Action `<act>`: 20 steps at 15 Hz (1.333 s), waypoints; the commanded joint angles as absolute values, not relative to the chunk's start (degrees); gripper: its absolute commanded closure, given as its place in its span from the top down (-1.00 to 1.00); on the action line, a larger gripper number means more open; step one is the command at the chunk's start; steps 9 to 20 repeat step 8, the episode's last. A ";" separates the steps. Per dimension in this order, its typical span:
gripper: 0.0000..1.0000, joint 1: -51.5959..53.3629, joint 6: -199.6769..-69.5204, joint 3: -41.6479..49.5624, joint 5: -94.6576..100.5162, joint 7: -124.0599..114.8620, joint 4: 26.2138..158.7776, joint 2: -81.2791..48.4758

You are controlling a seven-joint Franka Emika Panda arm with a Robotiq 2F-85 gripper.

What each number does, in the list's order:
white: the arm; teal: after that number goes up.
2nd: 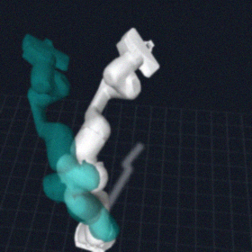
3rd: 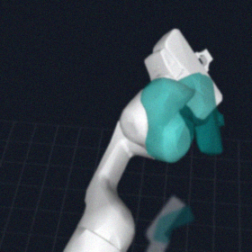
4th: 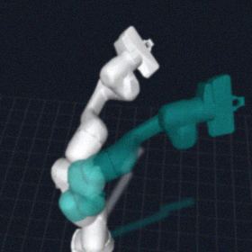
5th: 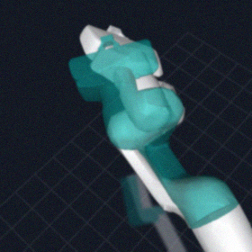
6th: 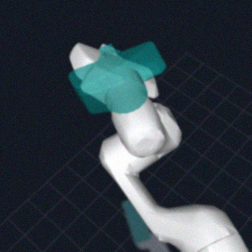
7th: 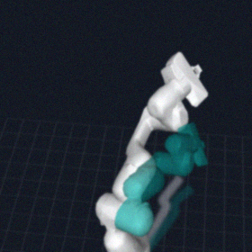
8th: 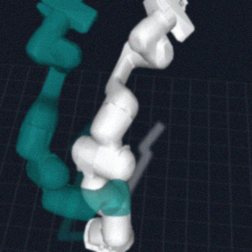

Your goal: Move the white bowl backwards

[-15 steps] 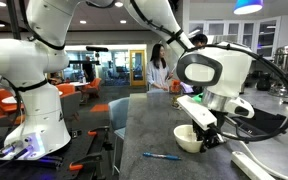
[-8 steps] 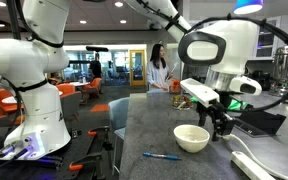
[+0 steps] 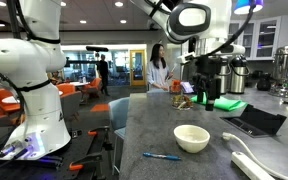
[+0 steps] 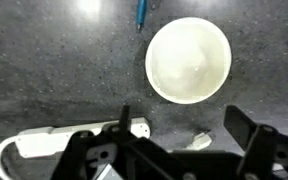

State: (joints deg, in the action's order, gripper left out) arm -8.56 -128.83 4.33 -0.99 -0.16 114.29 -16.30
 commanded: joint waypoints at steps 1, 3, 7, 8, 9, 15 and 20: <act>1.00 -5.59 -124.40 6.51 3.92 -8.87 115.61 -12.92; 1.00 -5.65 -122.43 6.11 3.74 -8.31 116.15 -11.20; 1.00 -5.95 -120.91 5.63 2.50 -6.68 118.00 -7.72; 1.00 -6.02 -120.96 5.60 2.31 -6.27 118.58 -6.91; 1.00 -6.02 -120.96 5.60 2.31 -6.27 118.58 -6.91; 1.00 -6.02 -120.96 5.60 2.31 -6.27 118.58 -6.91; 1.00 -6.02 -120.96 5.60 2.31 -6.27 118.58 -6.91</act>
